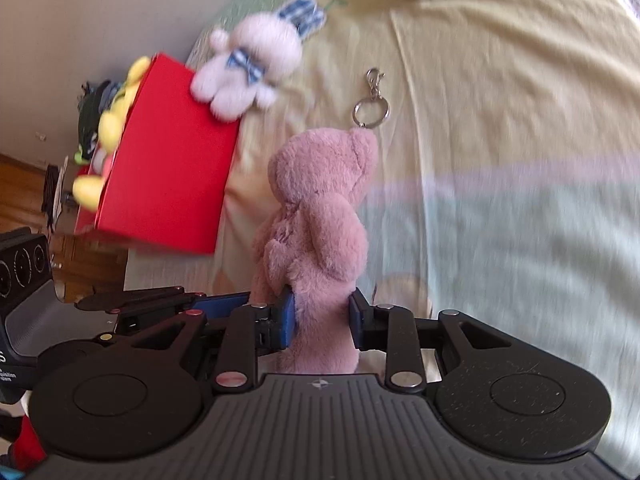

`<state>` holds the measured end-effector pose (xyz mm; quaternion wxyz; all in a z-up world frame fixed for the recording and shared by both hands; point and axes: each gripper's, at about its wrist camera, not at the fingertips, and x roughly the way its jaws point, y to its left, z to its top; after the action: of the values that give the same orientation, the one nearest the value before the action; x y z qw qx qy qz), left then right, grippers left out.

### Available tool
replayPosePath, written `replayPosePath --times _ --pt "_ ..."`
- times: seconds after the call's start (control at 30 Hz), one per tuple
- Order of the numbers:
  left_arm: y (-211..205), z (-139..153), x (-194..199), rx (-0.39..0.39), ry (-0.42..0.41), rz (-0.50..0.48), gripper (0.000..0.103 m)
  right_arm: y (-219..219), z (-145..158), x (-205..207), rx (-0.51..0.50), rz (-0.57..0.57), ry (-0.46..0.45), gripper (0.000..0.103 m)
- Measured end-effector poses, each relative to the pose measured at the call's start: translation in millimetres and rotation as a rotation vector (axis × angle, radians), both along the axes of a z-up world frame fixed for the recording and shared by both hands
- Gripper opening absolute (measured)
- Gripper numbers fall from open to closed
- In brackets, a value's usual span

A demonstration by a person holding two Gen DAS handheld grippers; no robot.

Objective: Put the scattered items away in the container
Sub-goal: 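Close the right gripper on the pink teddy bear's body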

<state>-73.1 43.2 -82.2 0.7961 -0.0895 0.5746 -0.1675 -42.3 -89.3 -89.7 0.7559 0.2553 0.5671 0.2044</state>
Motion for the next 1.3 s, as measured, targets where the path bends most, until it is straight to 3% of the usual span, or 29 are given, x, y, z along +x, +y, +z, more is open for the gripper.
replayPosePath --times 0.17,0.37,0.47,0.53,0.63,0.9,1.3 --pt "4.5 -9.7 -7.4 -0.002 0.015 0.05 0.048 5.7 -2.5 -11.4 -0.013 0.034 0.006 0.034" --pt "1.0 0.7 6.6 0.064 -0.08 0.077 0.073 -1.2 8.7 -4.3 -0.052 -0.003 -0.092 0.047" --pt "-2.8 -5.9 17.0 0.057 -0.073 0.073 0.074 -1.2 3.6 4.0 -0.056 -0.014 -0.104 0.052" --pt "-6.9 -10.2 21.9 0.048 -0.062 0.067 0.076 -0.4 0.9 6.5 -0.052 -0.02 -0.112 0.061" --pt "-12.7 -11.6 23.4 0.058 -0.076 0.062 0.077 1.2 0.0 7.9 -0.073 -0.012 -0.133 0.063" --pt "-8.1 -14.7 26.9 0.011 -0.057 0.077 0.077 -22.6 -11.3 23.5 0.047 -0.125 -0.086 0.061" --pt "3.8 -13.8 17.5 -0.013 -0.021 0.11 0.077 -10.6 -5.1 21.9 0.051 0.043 -0.066 0.049"
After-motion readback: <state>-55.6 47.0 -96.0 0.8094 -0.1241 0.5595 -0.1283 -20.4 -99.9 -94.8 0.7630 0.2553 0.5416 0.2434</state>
